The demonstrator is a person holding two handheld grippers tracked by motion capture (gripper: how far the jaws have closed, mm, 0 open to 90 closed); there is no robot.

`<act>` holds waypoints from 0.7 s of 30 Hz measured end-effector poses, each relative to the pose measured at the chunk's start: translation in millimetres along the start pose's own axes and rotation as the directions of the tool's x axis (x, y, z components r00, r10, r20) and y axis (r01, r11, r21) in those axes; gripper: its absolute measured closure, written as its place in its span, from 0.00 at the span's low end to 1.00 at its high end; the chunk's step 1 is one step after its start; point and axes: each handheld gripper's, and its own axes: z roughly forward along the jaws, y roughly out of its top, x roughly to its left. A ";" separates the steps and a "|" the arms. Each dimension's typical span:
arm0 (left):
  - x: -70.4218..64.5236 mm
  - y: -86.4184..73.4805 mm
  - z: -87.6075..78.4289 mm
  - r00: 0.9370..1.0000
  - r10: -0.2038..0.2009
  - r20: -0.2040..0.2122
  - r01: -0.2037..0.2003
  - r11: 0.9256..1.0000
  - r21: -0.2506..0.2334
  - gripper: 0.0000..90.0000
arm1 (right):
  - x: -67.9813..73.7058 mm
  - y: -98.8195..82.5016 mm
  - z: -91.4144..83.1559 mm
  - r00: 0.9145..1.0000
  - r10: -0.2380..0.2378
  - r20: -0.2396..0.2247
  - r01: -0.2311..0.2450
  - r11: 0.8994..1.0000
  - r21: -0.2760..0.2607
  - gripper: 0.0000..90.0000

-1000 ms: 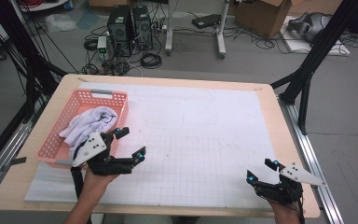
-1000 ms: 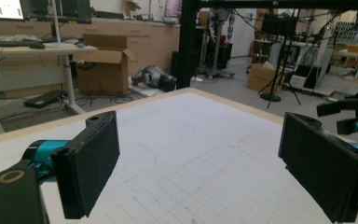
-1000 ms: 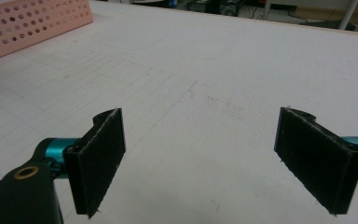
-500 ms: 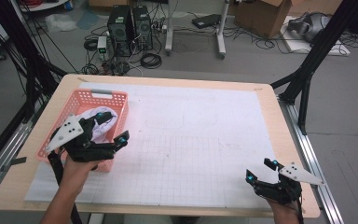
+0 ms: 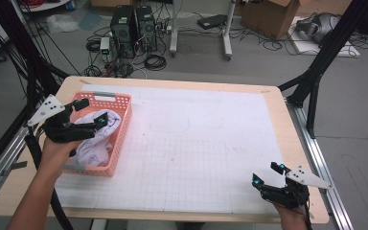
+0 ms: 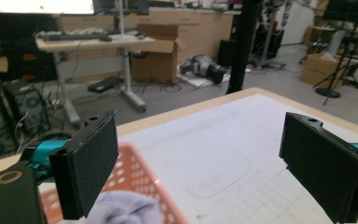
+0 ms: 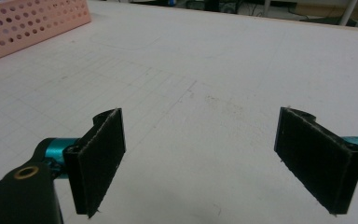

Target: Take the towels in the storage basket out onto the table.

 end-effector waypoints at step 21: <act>35.5 -48.4 34.0 0.993 0.011 -0.121 0.034 0.932 0.362 0.14 | 1.3 -0.6 1.7 1.000 0.000 0.002 0.000 1.000 0.026 0.17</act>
